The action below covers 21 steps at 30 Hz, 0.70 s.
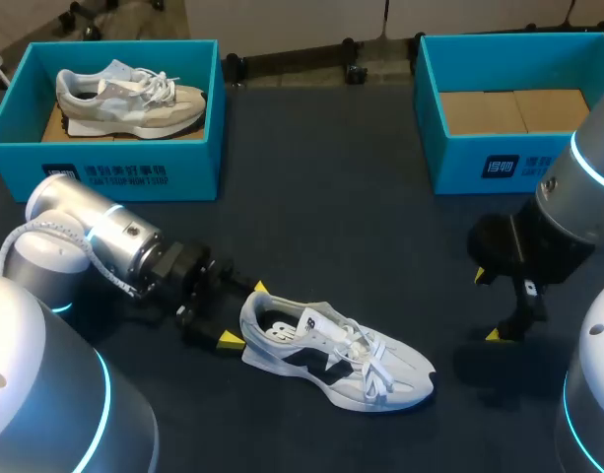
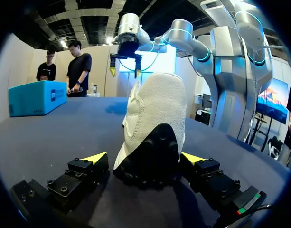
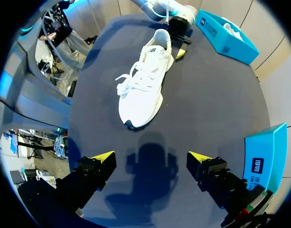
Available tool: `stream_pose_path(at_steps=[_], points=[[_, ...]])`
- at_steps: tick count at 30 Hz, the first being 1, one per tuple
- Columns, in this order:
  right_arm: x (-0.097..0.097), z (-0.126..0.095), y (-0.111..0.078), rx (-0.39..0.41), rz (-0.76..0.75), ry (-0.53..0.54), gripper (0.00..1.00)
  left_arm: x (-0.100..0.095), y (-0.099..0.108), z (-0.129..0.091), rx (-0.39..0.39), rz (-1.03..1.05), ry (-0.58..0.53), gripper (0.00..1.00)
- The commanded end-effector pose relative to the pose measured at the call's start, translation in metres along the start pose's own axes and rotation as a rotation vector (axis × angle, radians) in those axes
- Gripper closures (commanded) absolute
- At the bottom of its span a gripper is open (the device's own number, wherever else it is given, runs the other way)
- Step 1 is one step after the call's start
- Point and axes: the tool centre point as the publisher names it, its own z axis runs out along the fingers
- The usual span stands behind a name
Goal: Take the shoe out of the shoebox, open the shoe tongue, remove and reinsert the insole, then place the shoe into the shoebox
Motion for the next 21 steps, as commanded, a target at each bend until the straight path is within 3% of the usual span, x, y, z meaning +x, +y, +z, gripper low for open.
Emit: stream_pose_path(at_steps=[1,14,21], points=[[0.001,0.001,-0.001,0.0,0.0,-0.002,0.0,0.001,-0.002,0.003,-0.004,0.001,-0.002,0.0],[0.001,0.001,-0.001,0.0,0.0,-0.002,0.0,0.014,0.002,-0.007,0.007,-0.001,-0.041,0.0],[0.001,0.001,-0.001,0.0,0.0,-0.002,0.0,0.015,-0.005,0.0,0.011,0.014,-0.027,0.0]])
